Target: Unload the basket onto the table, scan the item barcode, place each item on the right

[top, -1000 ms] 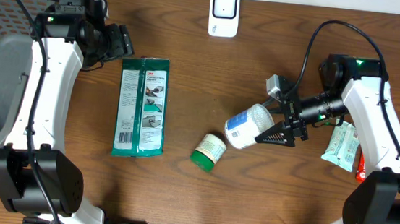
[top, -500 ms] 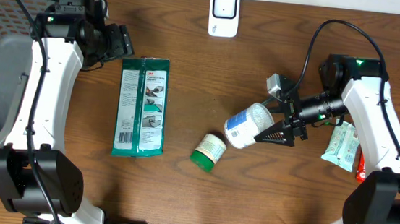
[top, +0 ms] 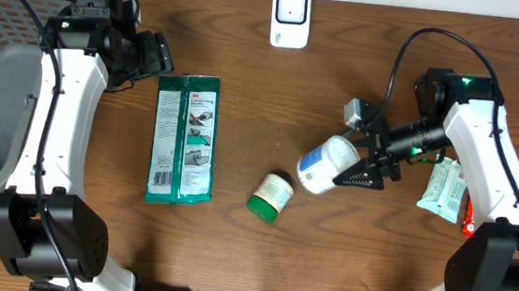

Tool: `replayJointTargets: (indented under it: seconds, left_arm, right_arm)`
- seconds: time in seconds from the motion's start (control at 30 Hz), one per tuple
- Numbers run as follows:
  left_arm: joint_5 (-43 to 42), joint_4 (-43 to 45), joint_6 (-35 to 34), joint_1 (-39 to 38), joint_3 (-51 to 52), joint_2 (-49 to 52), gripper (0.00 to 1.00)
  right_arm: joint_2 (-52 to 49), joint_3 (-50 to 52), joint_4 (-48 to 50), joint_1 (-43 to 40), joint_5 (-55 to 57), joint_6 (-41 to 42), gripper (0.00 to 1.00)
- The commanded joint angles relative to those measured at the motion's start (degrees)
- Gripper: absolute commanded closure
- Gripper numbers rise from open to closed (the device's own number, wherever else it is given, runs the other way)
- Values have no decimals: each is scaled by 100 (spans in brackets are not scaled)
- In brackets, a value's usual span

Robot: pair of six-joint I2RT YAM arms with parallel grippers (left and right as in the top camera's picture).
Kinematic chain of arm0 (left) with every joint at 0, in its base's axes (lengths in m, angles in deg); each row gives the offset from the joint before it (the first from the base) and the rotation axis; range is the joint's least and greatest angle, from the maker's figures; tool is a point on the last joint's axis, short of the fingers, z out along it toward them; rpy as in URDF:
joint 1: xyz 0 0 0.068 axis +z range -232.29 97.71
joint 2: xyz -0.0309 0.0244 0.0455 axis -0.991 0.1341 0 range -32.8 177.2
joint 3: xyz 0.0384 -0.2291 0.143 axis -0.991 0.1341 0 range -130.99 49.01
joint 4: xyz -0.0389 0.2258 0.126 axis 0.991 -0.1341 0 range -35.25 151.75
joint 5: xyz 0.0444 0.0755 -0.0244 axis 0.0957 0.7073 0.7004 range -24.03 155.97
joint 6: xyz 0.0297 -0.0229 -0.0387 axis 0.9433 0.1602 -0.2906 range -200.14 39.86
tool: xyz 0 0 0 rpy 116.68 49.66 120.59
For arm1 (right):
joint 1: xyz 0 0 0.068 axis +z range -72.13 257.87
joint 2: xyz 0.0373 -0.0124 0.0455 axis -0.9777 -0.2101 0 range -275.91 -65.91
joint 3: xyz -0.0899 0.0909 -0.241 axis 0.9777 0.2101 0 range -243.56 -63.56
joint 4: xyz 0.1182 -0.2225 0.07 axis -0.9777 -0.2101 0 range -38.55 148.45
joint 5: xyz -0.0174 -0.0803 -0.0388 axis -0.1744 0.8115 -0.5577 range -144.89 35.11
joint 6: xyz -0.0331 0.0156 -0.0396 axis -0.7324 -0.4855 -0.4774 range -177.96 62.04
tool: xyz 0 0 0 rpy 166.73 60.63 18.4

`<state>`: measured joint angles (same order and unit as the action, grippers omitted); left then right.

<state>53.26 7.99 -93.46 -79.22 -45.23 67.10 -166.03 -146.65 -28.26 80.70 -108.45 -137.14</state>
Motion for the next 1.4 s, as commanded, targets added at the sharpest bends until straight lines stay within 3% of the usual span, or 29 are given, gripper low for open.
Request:
replayJointTargets:
  seconds: [0.0,0.17,0.27,0.5,0.83,0.9,0.93,1.07,1.37]
  left_arm:
    - [59,-17,11,17,7,31,19]
    - [59,-20,11,17,7,31,19]
    - [59,-17,11,17,7,31,19]
    - [59,-17,11,17,7,31,19]
    - [57,-20,13,17,7,31,19]
    - [59,-17,11,17,7,31,19]
    - [57,-17,11,17,7,31,19]
    - [59,-17,13,17,7,31,19]
    - [59,-20,11,17,7,31,19]
  right_arm:
    - [46,35,415,-50,299,1025,92]
    - [44,323,1764,-48,1344,3517,90]
    - [46,509,2260,-48,2133,4465,89]
    - [44,855,2752,2,3346,5141,85]
    - [44,1475,3641,310,3919,5539,78]
    - [46,1510,3722,348,3917,5539,68]
    - [46,1510,3729,363,3915,5539,59]
    - [46,1427,3718,387,3917,5541,1]
    - [48,852,3353,387,3915,5901,1]
